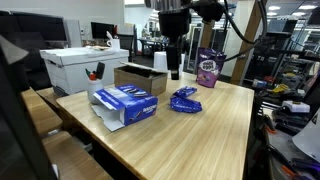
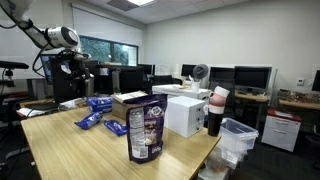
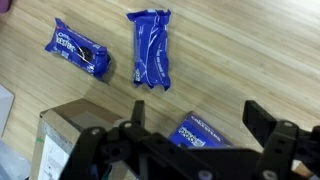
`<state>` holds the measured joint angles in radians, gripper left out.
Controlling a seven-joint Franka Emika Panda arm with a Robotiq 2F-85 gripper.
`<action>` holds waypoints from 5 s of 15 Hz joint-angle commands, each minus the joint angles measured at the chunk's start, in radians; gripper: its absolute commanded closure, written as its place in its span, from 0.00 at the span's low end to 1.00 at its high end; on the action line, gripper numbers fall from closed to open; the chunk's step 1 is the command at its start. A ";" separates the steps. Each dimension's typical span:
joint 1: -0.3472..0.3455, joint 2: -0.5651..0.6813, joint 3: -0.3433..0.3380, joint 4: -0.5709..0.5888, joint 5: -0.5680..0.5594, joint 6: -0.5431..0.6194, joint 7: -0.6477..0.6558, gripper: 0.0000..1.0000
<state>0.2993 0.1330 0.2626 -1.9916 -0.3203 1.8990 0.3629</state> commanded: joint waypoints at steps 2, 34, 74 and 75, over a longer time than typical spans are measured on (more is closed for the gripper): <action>0.037 0.075 0.001 0.065 -0.008 -0.053 0.080 0.00; 0.187 0.340 -0.085 0.295 -0.160 0.074 0.731 0.00; 0.272 0.794 -0.202 0.948 -0.114 -0.092 0.580 0.79; 0.271 0.795 -0.200 0.951 -0.109 -0.095 0.579 0.84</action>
<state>0.5692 0.9272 0.0556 -1.0528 -0.4352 1.8335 0.9652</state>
